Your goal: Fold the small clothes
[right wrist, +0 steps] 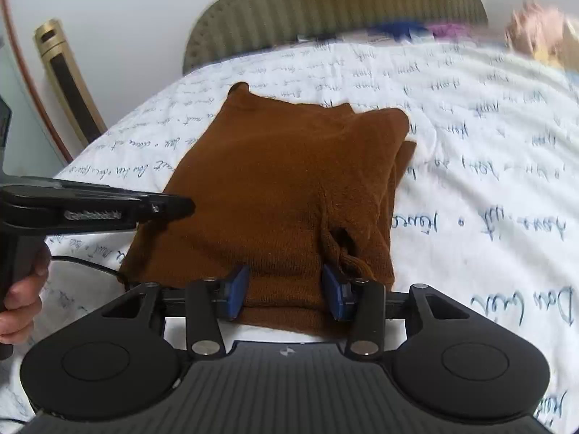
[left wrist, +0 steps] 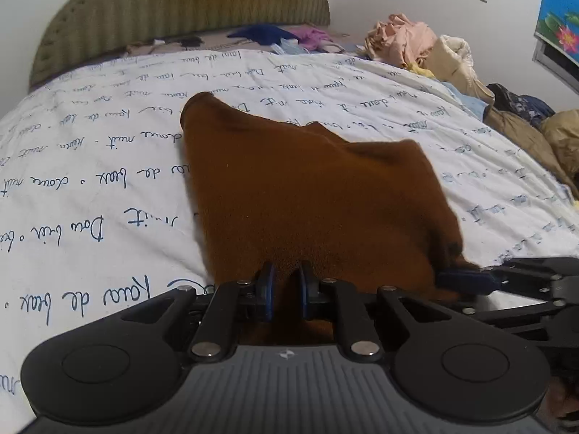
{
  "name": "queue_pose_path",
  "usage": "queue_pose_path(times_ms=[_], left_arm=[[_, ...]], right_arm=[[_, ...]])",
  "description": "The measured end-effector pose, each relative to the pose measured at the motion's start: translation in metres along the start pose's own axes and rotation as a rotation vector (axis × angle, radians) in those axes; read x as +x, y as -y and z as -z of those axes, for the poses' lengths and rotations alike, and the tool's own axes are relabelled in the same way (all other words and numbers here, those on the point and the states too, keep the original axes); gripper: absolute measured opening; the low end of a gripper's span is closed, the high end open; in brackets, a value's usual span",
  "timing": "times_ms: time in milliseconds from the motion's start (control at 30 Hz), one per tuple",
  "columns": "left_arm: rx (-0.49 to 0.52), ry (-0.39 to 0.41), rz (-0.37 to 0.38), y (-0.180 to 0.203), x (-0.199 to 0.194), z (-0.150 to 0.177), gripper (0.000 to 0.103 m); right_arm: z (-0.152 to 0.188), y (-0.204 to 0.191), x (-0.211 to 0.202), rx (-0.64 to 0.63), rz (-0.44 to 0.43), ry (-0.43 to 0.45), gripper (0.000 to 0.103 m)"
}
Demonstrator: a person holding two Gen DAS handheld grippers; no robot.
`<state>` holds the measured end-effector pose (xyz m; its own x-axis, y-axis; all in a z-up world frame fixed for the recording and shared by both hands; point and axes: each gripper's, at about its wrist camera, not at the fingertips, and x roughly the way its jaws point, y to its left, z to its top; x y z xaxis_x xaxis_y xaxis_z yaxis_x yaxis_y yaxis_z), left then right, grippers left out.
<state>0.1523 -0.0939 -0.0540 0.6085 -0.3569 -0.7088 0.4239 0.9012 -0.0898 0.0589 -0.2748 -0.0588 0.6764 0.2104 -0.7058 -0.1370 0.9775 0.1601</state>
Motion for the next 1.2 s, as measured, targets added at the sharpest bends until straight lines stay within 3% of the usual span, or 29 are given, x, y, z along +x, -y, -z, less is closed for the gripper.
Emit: queue_pose_path(times_ms=[100, 200, 267, 300, 400, 433, 533, 767, 900, 1033, 1200], left_arm=[[-0.069, -0.017, 0.017, -0.008, -0.004, -0.007, 0.014], [-0.102, -0.021, 0.025, -0.014, -0.013, -0.011, 0.015], [-0.086, -0.011, -0.007, -0.011, -0.021, -0.008, 0.020], [-0.080, -0.009, -0.025, -0.009, -0.024, -0.006, 0.027], [-0.049, -0.003, -0.110, -0.002, -0.031, 0.001, 0.063], [-0.044, 0.009, -0.130, 0.000, -0.033, 0.003, 0.064], [-0.035, -0.006, -0.168, 0.003, -0.033, 0.009, 0.064], [-0.085, 0.011, -0.232, 0.004, -0.053, 0.018, 0.064], [-0.105, 0.029, -0.240, 0.010, -0.074, 0.024, 0.064], [-0.102, 0.030, -0.249, 0.011, -0.087, 0.031, 0.064], [-0.126, 0.014, -0.261, -0.001, -0.088, 0.036, 0.065]], right_arm=[[-0.009, 0.003, -0.009, 0.055, -0.021, -0.003, 0.048], [-0.013, 0.005, -0.034, 0.081, -0.041, 0.072, 0.051], [-0.015, 0.000, -0.043, 0.049, -0.009, 0.100, 0.066], [-0.018, 0.001, -0.042, 0.037, 0.011, 0.106, 0.067], [-0.019, 0.007, -0.032, 0.048, 0.023, 0.077, 0.067], [-0.015, 0.008, -0.027, 0.054, 0.030, 0.065, 0.067], [-0.001, 0.014, -0.005, 0.057, 0.065, 0.009, 0.067], [0.000, -0.010, -0.044, 0.087, 0.075, 0.138, 0.067], [0.006, -0.042, -0.063, 0.061, 0.040, 0.193, 0.074], [0.012, -0.061, -0.065, 0.018, 0.057, 0.193, 0.074], [0.015, -0.056, -0.063, 0.048, 0.083, 0.183, 0.075]])
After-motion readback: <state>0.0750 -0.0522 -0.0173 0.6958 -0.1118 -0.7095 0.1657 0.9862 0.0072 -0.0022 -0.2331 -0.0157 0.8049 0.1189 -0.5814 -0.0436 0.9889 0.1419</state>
